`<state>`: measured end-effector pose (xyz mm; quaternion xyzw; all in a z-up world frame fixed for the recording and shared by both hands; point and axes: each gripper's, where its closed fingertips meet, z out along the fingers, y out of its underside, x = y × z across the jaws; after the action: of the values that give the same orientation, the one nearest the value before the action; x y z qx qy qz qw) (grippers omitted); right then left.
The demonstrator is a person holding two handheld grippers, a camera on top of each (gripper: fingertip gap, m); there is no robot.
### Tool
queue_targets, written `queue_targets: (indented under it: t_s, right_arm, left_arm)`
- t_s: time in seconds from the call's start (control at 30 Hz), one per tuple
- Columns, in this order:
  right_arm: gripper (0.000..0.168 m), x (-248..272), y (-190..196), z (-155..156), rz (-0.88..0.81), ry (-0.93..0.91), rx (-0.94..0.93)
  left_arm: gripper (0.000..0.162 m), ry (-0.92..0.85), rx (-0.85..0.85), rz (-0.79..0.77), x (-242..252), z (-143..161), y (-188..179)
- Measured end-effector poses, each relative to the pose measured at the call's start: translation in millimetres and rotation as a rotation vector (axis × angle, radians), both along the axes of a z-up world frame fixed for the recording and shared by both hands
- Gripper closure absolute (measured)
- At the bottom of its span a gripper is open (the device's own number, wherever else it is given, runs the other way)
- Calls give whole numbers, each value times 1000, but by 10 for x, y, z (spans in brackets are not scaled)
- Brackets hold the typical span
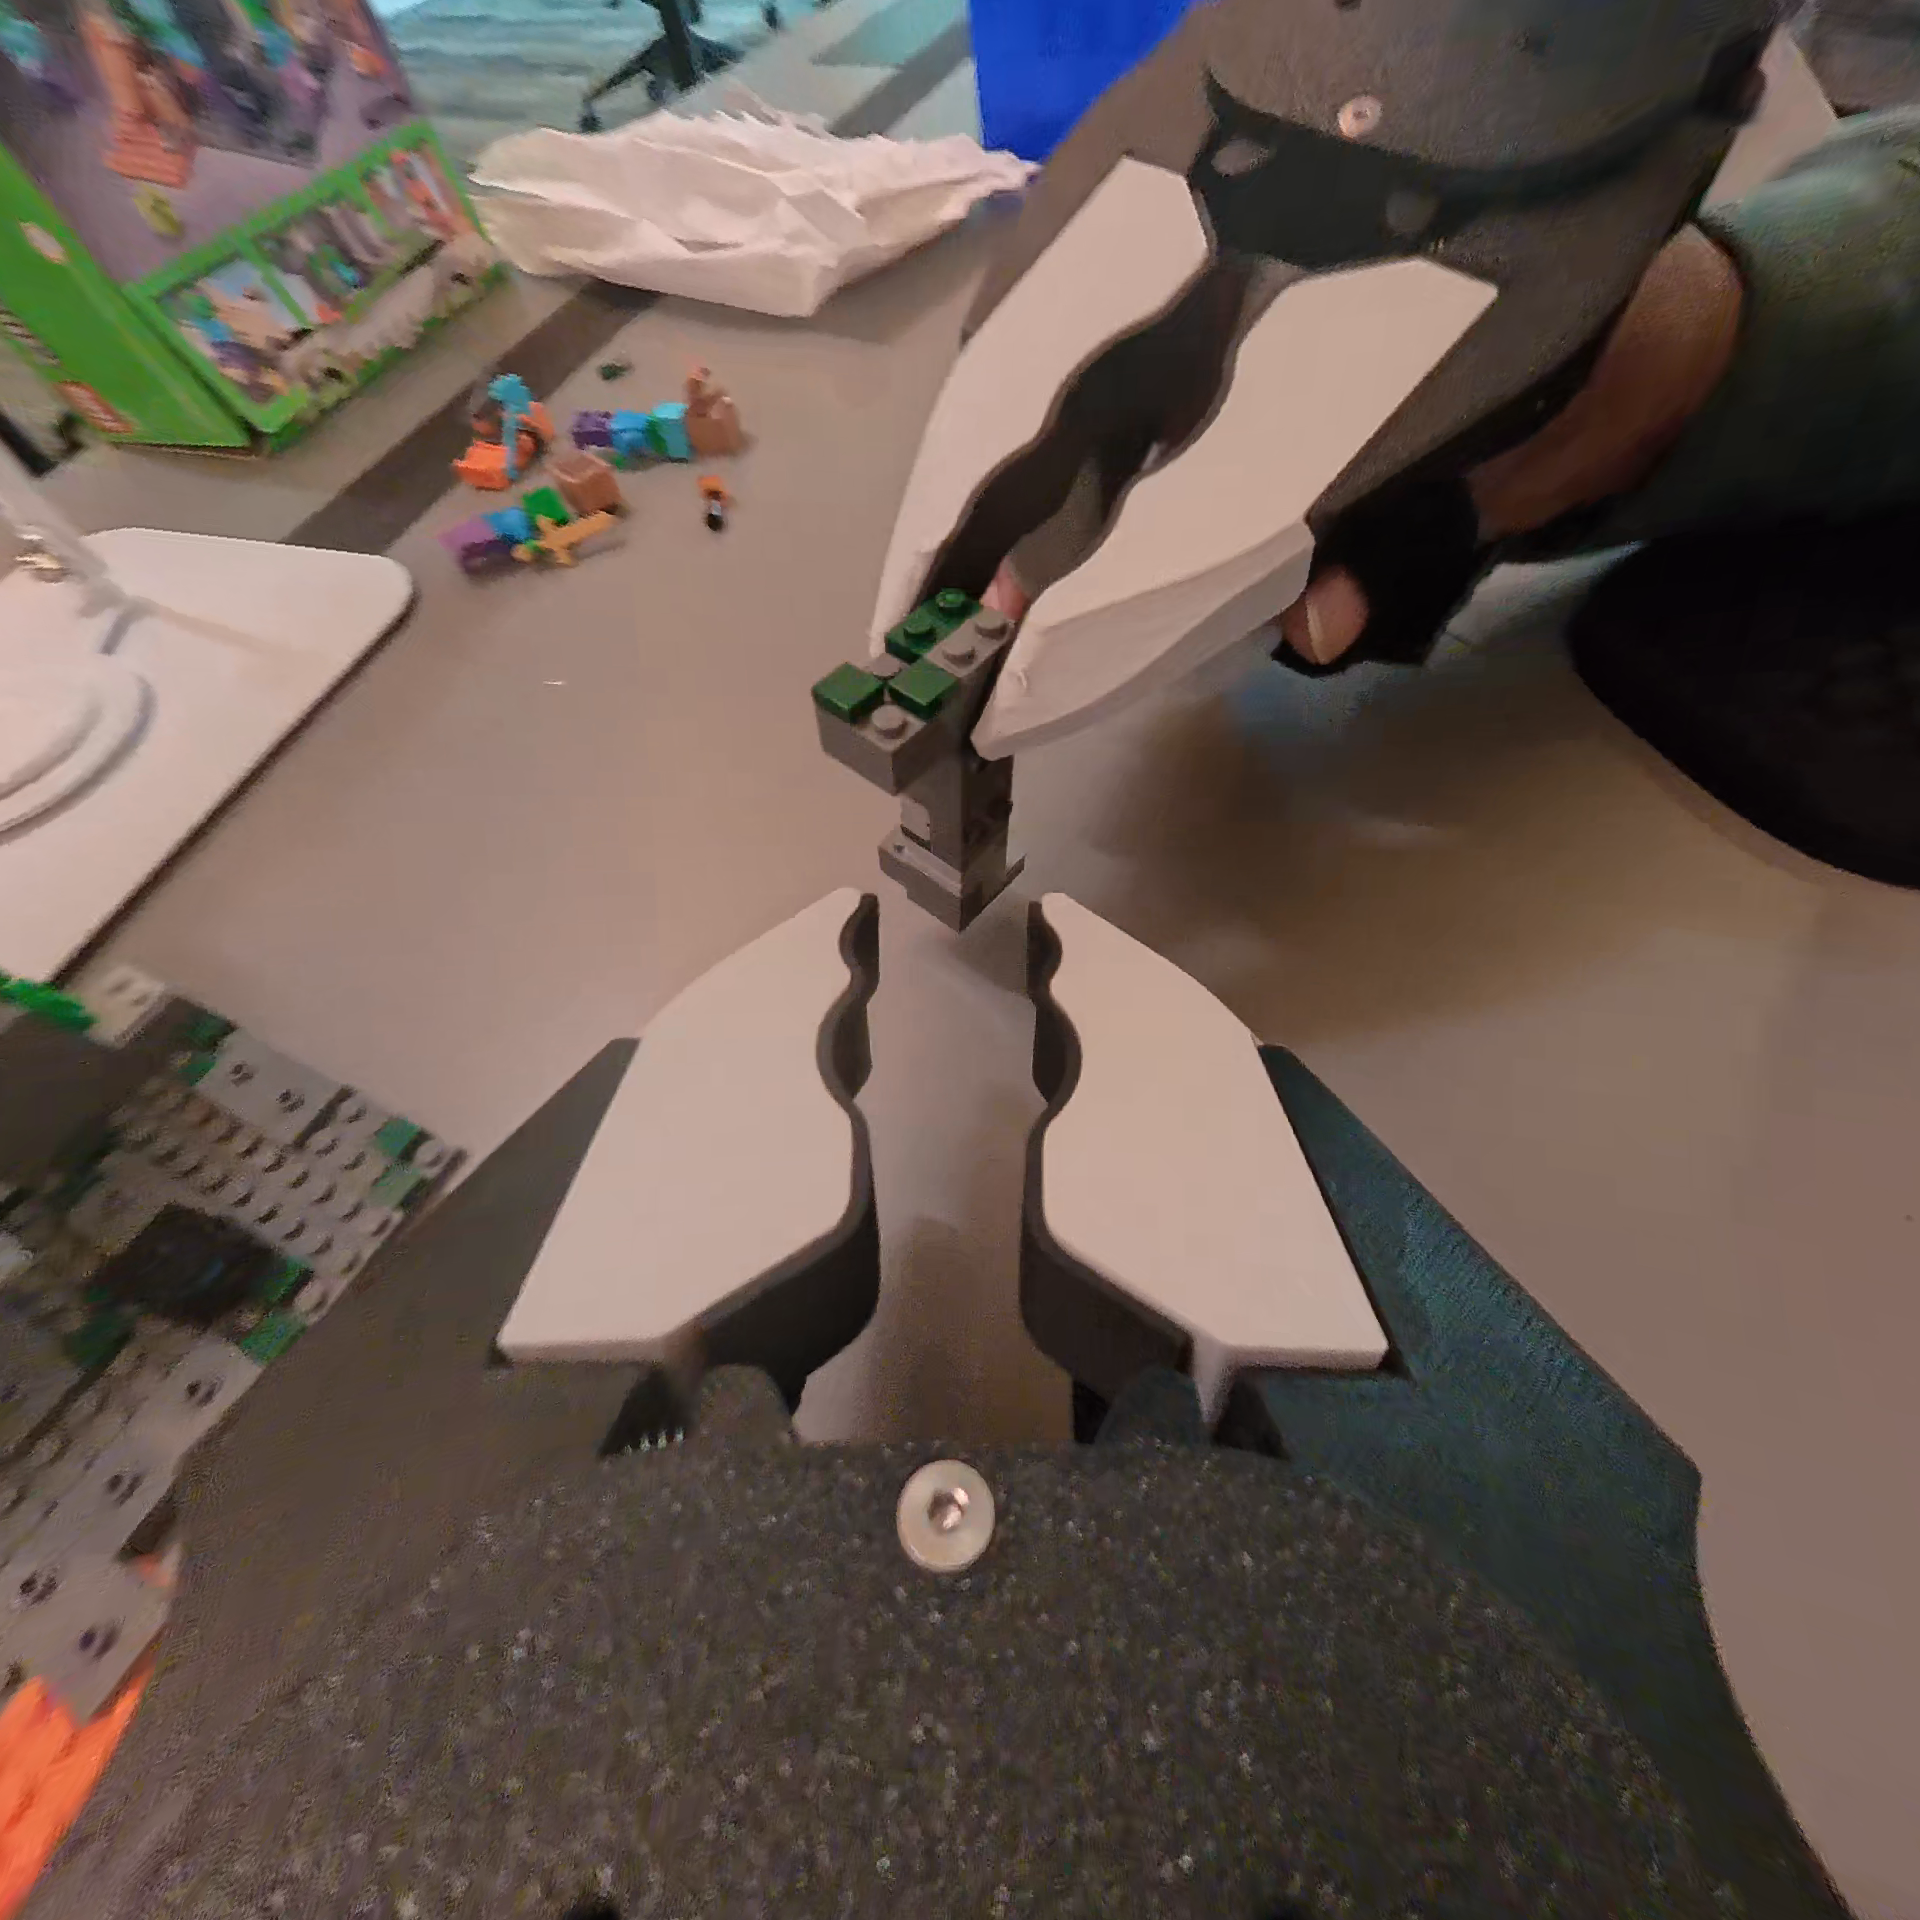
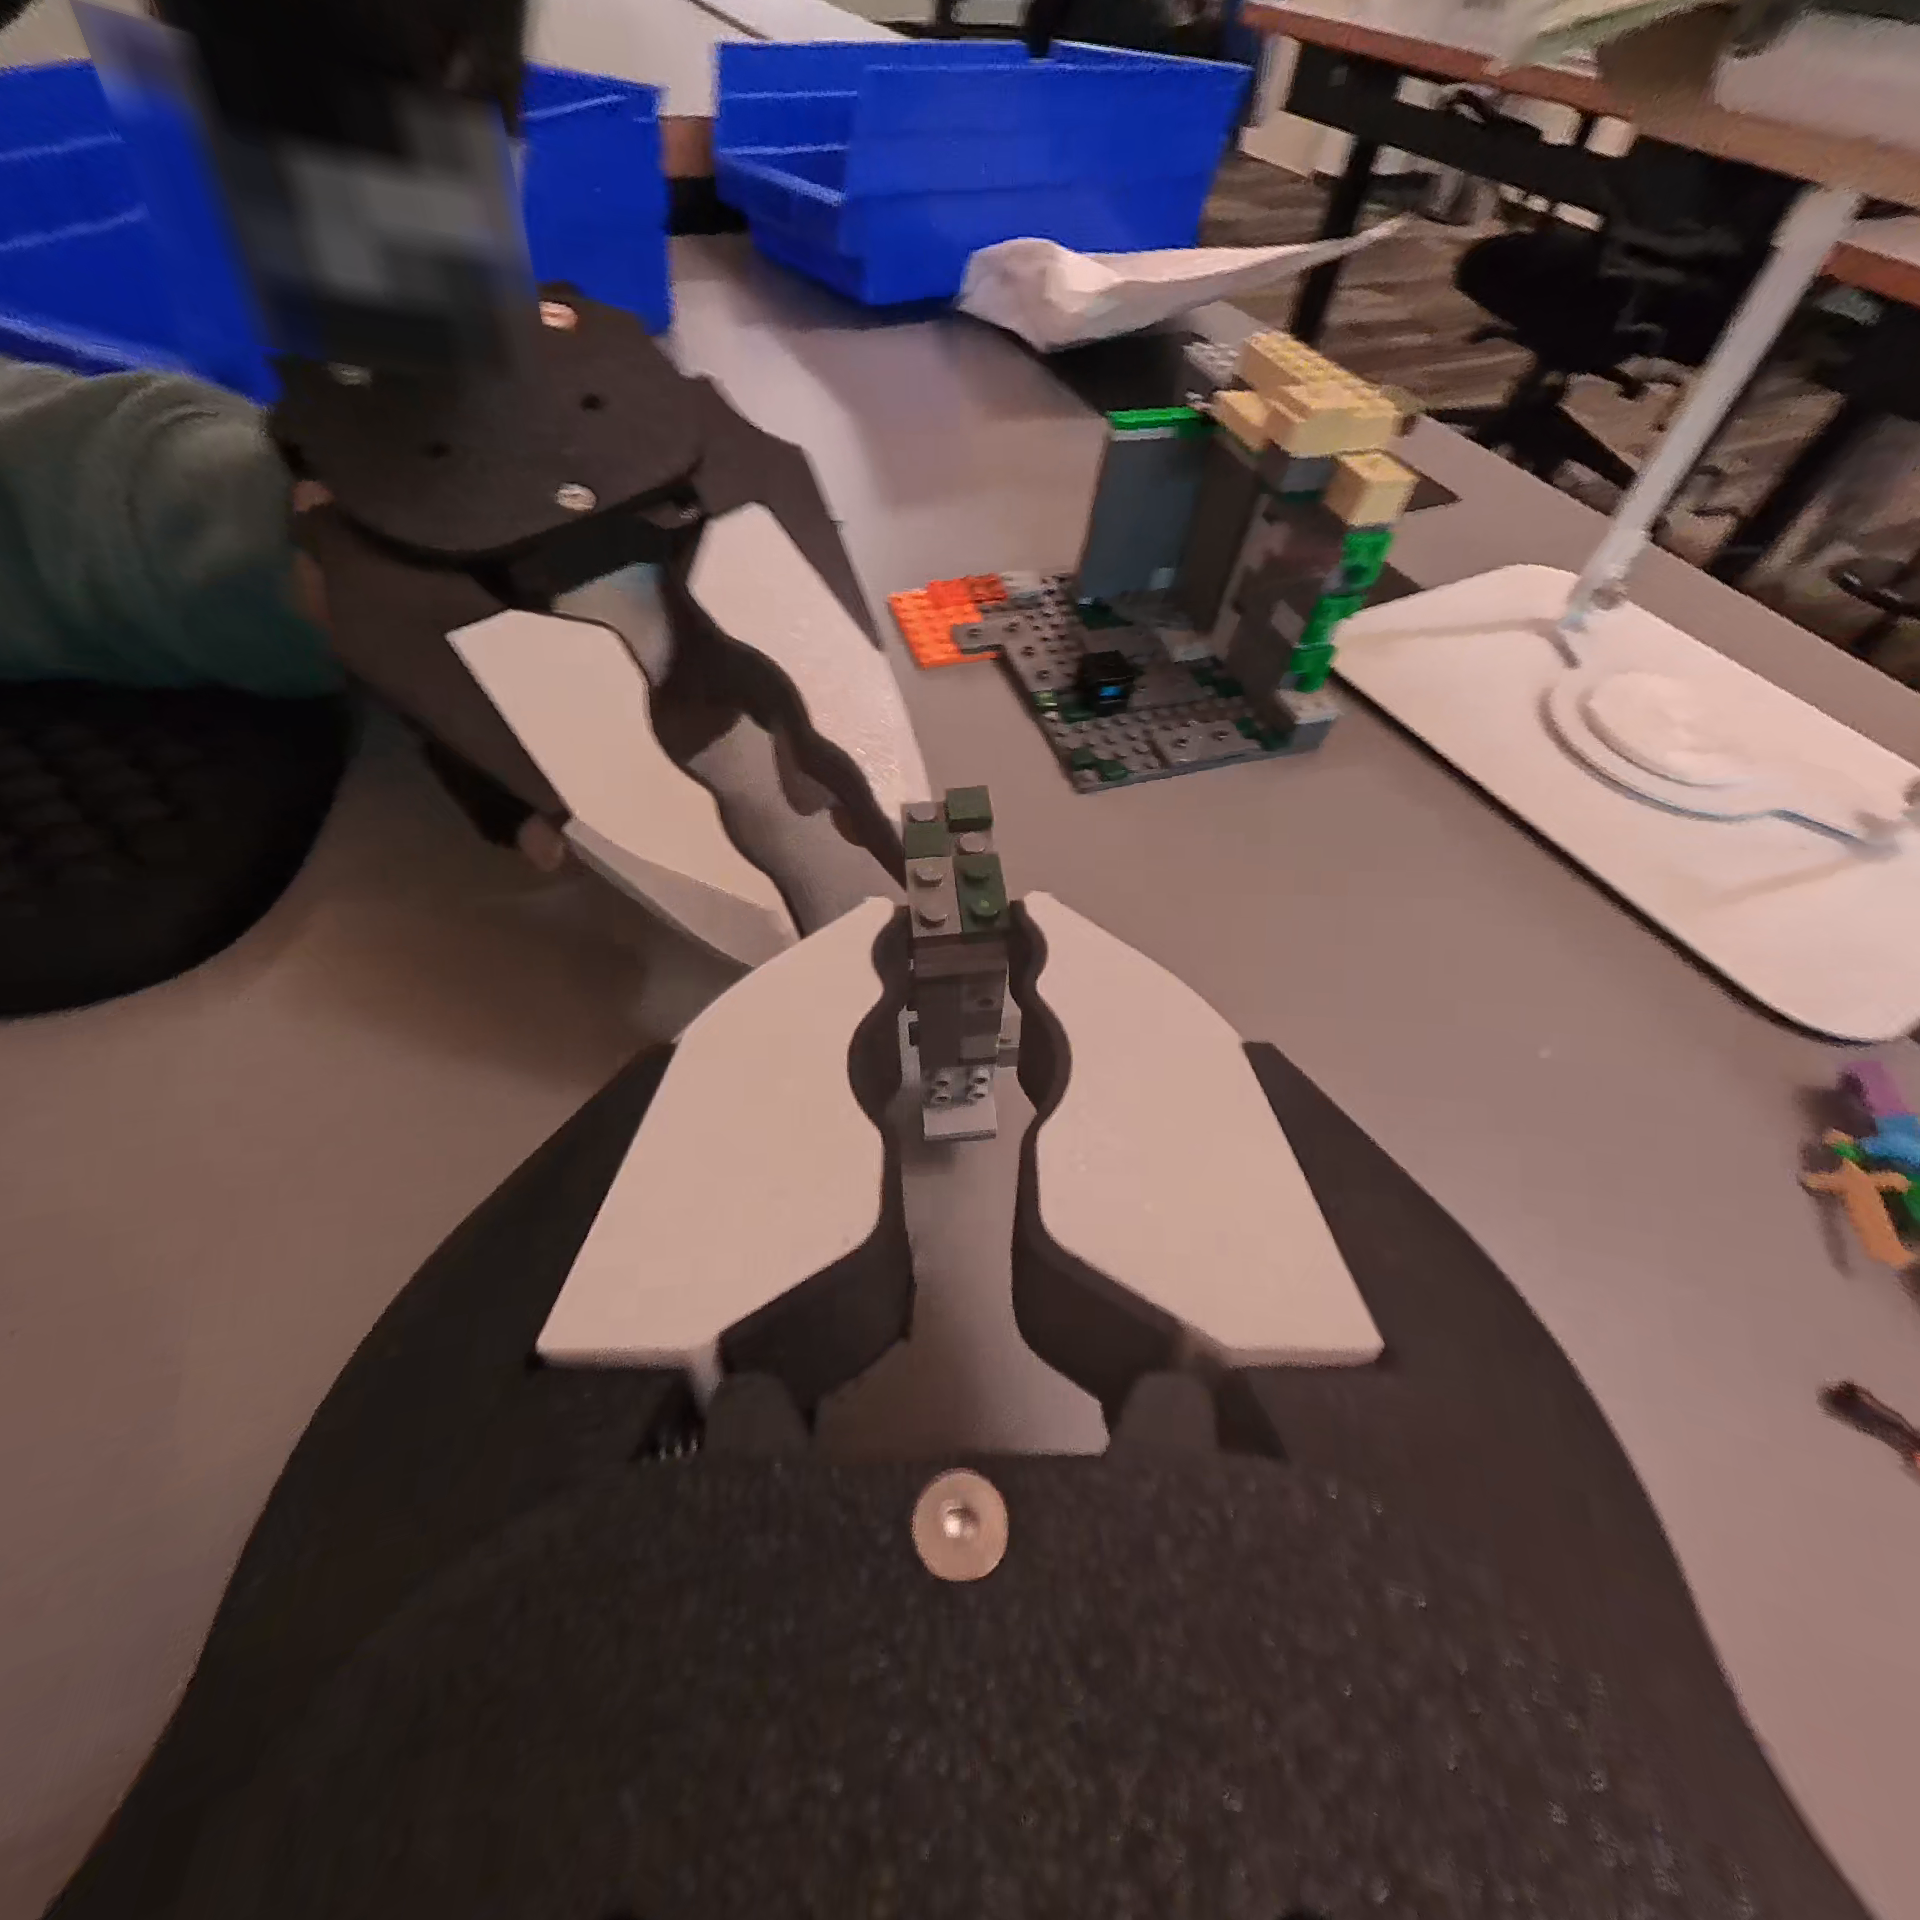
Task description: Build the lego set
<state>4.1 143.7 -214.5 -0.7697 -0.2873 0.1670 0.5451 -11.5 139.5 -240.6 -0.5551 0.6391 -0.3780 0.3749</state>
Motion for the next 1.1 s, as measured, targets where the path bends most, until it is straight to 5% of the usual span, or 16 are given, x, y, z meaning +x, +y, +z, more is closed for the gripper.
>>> queue_targets:
  t_s: [0.53,1.1]
  right_arm:
    - [151,13,395,-90,-248,35,-43]
    - [143,43,353,-144,-237,74,-27]
  left_arm:
    - [162,-206,-27,228,-329,359,375]
    - [162,-201,25,266,-333,287,474]
